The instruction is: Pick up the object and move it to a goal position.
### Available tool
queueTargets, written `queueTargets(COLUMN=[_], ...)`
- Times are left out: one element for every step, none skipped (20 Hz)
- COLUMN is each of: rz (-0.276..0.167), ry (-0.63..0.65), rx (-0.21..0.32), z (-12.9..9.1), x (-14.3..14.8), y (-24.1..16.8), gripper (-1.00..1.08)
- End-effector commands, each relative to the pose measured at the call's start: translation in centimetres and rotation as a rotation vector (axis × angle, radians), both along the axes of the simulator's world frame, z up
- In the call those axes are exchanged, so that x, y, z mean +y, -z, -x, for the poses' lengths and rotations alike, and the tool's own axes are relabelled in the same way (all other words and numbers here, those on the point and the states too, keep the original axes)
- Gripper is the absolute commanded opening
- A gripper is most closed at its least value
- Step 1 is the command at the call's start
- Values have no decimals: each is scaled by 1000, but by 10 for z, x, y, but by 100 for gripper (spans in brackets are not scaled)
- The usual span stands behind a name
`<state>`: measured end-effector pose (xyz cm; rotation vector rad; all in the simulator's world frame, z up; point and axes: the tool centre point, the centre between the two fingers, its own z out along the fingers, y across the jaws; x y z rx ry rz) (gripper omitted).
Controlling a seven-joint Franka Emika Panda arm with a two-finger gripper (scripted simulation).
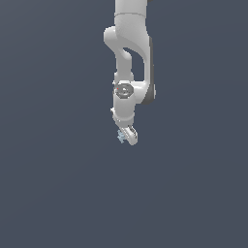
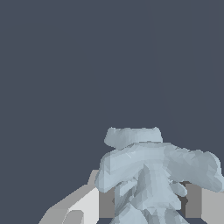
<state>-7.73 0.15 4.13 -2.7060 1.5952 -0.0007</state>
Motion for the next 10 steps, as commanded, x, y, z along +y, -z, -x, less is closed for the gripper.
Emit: queueTargets(rz=[0, 0, 0, 0, 0, 0, 0, 0, -1, -1], ry=[0, 0, 0, 0, 0, 0, 0, 0, 0, 0], rx=[1, 1, 1, 1, 1, 1, 1, 1, 0, 0], z=[0, 0, 0, 0, 1, 2, 3, 4, 5, 7], x=[0, 0, 0, 0, -1, -2, -3, -4, -5, -7], y=[0, 0, 0, 0, -1, -3, -5, -7, -10, -13], gripper=[-100, -100, -100, -100, -100, -100, -100, -100, -100, -100])
